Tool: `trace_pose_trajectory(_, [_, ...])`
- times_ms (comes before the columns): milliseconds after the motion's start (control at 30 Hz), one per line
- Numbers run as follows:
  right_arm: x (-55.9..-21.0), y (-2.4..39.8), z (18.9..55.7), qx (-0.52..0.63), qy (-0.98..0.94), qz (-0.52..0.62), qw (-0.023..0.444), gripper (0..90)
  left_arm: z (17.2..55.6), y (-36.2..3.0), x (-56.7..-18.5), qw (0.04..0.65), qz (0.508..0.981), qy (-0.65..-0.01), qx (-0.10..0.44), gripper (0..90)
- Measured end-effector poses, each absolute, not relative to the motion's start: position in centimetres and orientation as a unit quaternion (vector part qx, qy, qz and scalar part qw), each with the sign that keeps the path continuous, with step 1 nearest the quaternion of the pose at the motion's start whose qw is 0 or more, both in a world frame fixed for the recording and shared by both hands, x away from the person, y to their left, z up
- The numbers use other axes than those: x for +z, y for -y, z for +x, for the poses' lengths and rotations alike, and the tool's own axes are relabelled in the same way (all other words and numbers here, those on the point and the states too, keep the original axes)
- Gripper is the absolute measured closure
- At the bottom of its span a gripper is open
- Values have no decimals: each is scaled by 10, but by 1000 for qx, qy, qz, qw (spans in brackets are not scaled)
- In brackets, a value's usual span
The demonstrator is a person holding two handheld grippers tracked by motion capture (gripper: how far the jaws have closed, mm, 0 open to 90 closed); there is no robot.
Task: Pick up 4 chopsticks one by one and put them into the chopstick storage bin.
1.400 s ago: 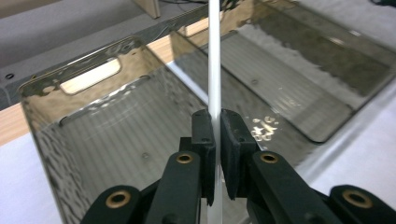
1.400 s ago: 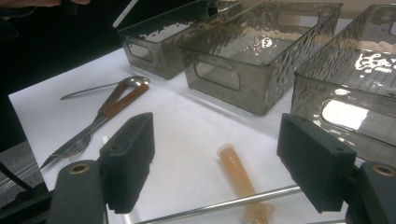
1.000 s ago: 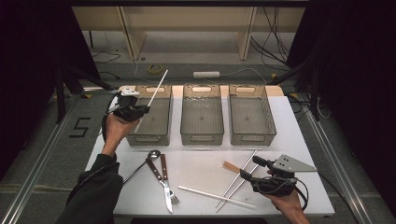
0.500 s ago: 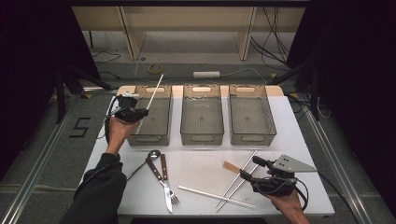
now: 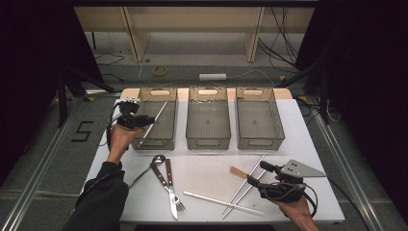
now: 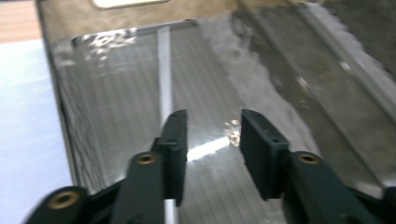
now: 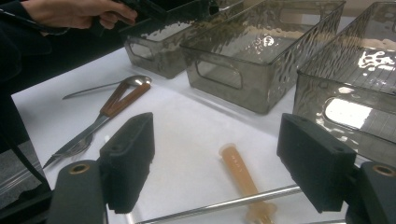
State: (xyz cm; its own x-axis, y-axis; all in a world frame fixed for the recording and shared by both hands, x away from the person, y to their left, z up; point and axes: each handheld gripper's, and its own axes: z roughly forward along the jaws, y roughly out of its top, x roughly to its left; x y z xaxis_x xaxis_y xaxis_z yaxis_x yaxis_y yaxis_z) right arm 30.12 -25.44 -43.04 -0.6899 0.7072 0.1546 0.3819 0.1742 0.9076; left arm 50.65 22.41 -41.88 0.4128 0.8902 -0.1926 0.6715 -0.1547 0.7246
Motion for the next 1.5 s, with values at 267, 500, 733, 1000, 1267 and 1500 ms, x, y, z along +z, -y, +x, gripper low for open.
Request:
trace_pose_trajectory(267, [-428,255,301,532,-751,360,154,286,464,-203,-396,421,785,-441,112,371])
trace_pose_trajectory(500, [-429,256,301,529,-752,362,152,285,433,-171,-381,424,822,-367,99,287])
trace_pose_trajectory(733, [-429,256,302,527,-754,361,153,284,405,-142,-382,415,854,-304,78,267])
trace_pose_trajectory(1000, [-429,255,303,522,-759,360,149,282,377,-111,-401,382,890,-244,50,250])
trace_pose_trajectory(1267, [-429,253,303,517,-764,357,149,282,355,-83,-422,345,920,-185,20,254])
trace_pose_trajectory(1500, [-430,254,304,514,-765,359,145,281,347,-58,-435,313,940,-137,7,296])
